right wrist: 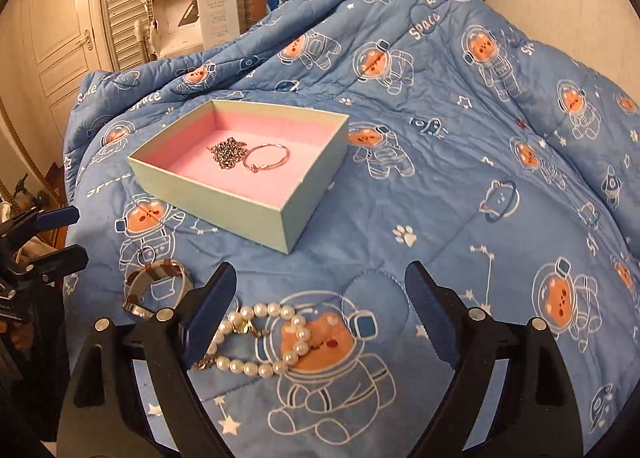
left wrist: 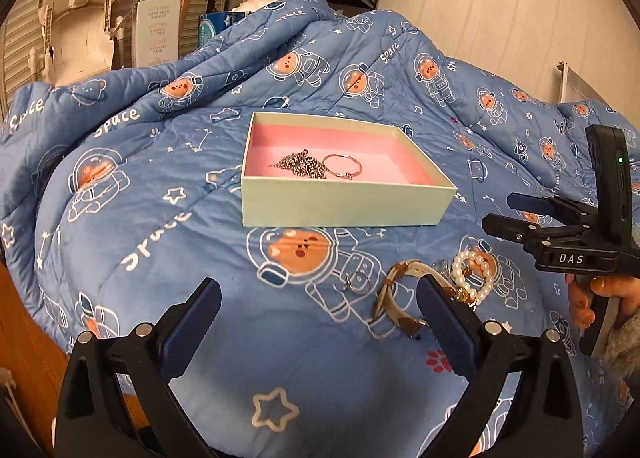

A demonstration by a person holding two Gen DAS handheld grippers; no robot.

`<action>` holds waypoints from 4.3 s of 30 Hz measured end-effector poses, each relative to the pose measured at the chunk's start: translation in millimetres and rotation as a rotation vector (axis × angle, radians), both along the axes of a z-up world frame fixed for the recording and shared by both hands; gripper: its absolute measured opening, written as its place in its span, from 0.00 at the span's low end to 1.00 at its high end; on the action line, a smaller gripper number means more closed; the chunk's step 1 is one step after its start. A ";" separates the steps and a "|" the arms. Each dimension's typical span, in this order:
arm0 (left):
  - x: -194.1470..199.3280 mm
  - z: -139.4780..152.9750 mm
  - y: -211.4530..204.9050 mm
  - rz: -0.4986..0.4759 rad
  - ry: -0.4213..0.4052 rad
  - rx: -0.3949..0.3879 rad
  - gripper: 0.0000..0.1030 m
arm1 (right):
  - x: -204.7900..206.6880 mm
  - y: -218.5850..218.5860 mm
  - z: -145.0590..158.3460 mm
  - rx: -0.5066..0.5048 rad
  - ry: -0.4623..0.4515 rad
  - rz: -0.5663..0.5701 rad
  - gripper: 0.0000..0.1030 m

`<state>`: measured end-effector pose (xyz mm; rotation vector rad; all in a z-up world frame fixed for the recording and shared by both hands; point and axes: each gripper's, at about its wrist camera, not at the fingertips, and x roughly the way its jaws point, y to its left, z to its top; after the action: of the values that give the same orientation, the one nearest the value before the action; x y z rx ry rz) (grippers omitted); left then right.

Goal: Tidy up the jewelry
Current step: 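Move both grippers back toward the remaining jewelry, then grasp the beige-strap watch with the left gripper while the right gripper grasps the pearl bracelet, then lift watch and pearl bracelet and carry both toward the box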

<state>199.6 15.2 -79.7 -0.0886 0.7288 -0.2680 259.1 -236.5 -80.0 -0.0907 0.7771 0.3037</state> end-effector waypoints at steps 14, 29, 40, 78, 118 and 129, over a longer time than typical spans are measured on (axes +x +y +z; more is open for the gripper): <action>-22.7 -16.3 -16.3 -0.004 0.045 -0.018 0.92 | -23.3 -13.2 -33.1 0.026 0.109 -0.113 0.58; 0.8 -9.7 -27.0 -0.068 0.045 0.004 0.61 | -0.1 0.7 -44.2 0.055 0.253 -0.143 0.25; 43.0 -13.9 -71.0 -0.281 0.097 0.166 0.32 | -5.3 -2.6 -46.2 0.056 0.244 -0.117 0.20; -9.1 -2.3 -54.8 -0.239 0.037 0.056 0.08 | -57.4 11.6 0.6 0.042 -0.028 0.056 0.10; 96.8 69.8 -19.3 -0.161 -0.039 0.067 0.08 | 30.3 59.9 103.4 0.228 -0.125 0.188 0.10; 148.8 43.6 -20.8 -0.165 0.085 0.108 0.08 | 80.2 62.4 76.9 0.291 -0.005 0.157 0.10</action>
<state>348.4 -5.6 -36.0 0.0635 0.8352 -0.3838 339.4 -174.1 -3.1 0.1226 0.7147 0.5626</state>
